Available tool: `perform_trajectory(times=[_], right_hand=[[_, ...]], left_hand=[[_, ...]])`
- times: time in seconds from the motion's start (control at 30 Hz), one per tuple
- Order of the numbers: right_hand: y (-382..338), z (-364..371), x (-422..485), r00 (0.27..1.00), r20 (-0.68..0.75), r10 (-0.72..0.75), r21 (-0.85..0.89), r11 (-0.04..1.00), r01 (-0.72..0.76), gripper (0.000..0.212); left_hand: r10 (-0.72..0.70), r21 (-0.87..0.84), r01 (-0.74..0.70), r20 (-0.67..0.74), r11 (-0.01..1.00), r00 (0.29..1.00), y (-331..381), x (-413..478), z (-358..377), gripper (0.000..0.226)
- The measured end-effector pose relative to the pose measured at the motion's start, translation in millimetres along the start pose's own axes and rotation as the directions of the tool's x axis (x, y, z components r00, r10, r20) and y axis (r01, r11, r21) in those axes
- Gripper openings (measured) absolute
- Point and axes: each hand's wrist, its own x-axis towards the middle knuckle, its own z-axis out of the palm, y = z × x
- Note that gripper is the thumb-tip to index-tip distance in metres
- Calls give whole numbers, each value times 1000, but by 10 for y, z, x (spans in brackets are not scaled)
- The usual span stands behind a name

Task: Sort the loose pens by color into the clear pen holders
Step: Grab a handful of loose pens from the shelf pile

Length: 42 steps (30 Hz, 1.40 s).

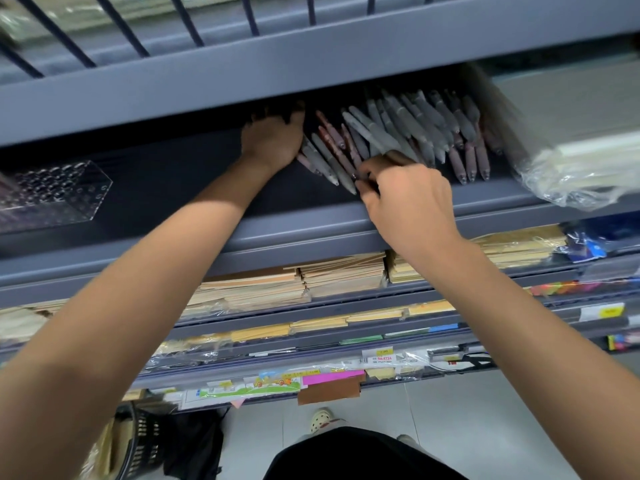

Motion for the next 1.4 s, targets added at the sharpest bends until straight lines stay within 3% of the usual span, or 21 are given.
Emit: perform_trajectory(times=[0.1, 0.37, 0.53, 0.67, 0.87, 1.03, 1.17, 1.23, 1.4], right_hand=[[-25, -21, 2, 999, -1, -50, -8, 999, 50, 23], [-84, -71, 25, 991, 49, -122, -27, 992, 123, 44], [-89, -35, 69, 996, 35, -80, -45, 996, 81, 45], [-120, 33, 84, 999, -28, -45, -57, 997, 43, 41], [-149, 79, 89, 998, -55, -20, -70, 997, 17, 36], [-89, -19, 62, 999, 4, -51, -51, 997, 51, 30], [0, -149, 60, 991, -68, 115, -134, 983, -123, 29], [30, -161, 48, 984, -57, 169, -149, 973, -176, 29], [-20, -102, 68, 994, 3, 109, -156, 982, -107, 31]], left_hand=[[109, -141, -105, 24, 984, 994, 81, -8, 10, 60], [288, -100, -275, 166, 956, 943, 212, 31, -28, 52], [322, -174, -280, 306, 944, 896, 188, 120, -62, 38], [324, -212, -254, 435, 943, 840, 199, 162, -142, 39], [396, -267, -335, 220, 904, 892, 192, 207, -62, 30], [328, -445, -278, 37, 851, 944, 209, 277, 53, 15], [316, -565, -239, 40, 790, 948, 215, 210, 14, 39], [316, -525, -224, 90, 821, 945, 195, 135, 21, 47], [391, -338, -356, 41, 871, 919, 165, 32, 62, 23]])
